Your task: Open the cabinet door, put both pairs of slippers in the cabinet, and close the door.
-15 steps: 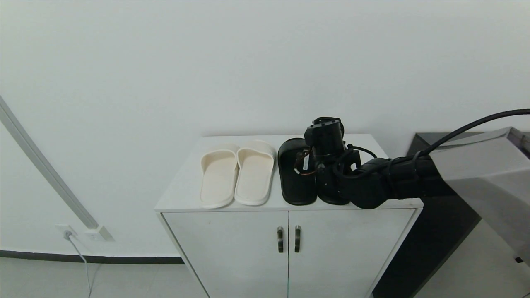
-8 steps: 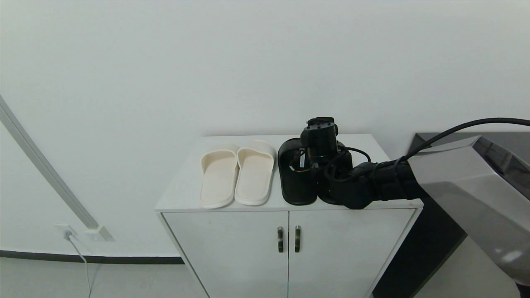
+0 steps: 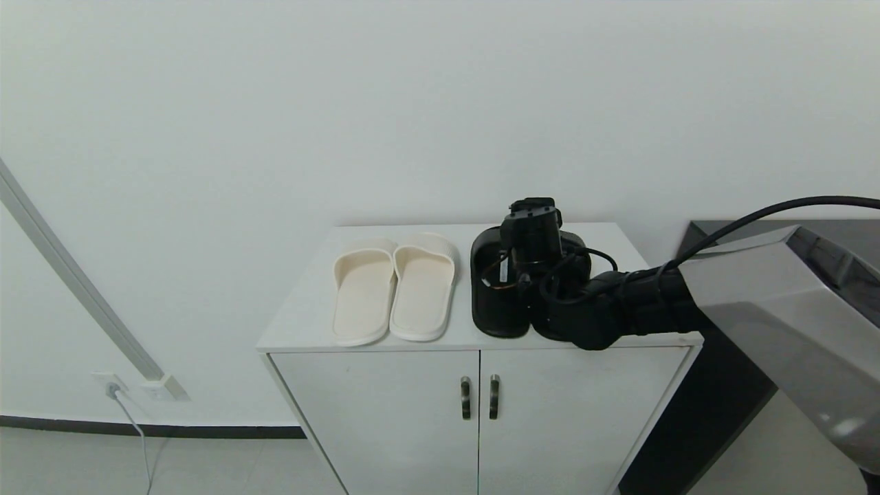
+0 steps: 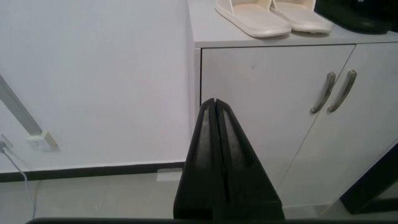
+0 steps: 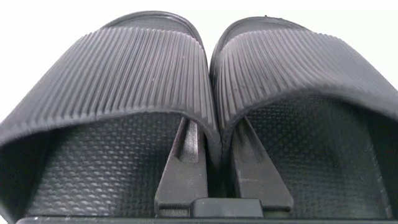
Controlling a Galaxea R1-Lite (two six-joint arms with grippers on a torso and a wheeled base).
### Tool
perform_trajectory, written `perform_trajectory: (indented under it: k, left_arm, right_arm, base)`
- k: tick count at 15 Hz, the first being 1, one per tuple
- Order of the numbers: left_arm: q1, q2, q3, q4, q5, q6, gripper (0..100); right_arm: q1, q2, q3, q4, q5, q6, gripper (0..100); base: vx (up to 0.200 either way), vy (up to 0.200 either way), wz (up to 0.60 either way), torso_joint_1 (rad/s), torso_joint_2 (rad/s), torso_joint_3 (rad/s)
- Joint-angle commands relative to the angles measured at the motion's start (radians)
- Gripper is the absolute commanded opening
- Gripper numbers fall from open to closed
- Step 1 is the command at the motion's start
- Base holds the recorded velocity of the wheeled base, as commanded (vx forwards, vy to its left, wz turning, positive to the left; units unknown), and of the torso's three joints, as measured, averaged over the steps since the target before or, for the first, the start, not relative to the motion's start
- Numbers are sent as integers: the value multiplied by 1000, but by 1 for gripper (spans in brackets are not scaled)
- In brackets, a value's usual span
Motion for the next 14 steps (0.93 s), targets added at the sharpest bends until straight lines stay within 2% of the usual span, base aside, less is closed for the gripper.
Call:
perform_trajectory:
  k: [1, 4, 6, 8, 9, 12, 14]
  left_arm:
    - [0, 1, 0, 0, 0, 0, 0]
    - [0, 1, 0, 0, 1, -1, 0]
    - [0, 1, 0, 0, 1, -1, 0]
    - [0, 1, 0, 0, 1, -1, 0]
    - [0, 1, 0, 0, 1, 0, 0]
    - [0, 1, 2, 0, 1, 0, 0]
    - [0, 1, 0, 0, 1, 0, 0]
  right_arm:
    - [16, -119, 87, -5, 6, -16, 0]
    - [70, -338, 328, -28, 122, -45, 0]
    - [120, -515, 535, -82, 240, -80, 0]
    - [151, -642, 676, -117, 348, -108, 0]
    - [165, -745, 773, -120, 464, -111, 0]
    - [165, -871, 891, -120, 645, -112, 0]
    - [165, -917, 932, -117, 696, -111, 0]
  base:
    - [0, 0, 0, 0, 0, 0]
    - [0, 0, 0, 0, 0, 0]
    - [0, 0, 0, 0, 0, 0]
    - [0, 0, 0, 0, 0, 0]
    - [0, 0, 0, 0, 0, 0]
    - [0, 0, 0, 0, 0, 0]
    - [0, 0, 0, 0, 0, 0]
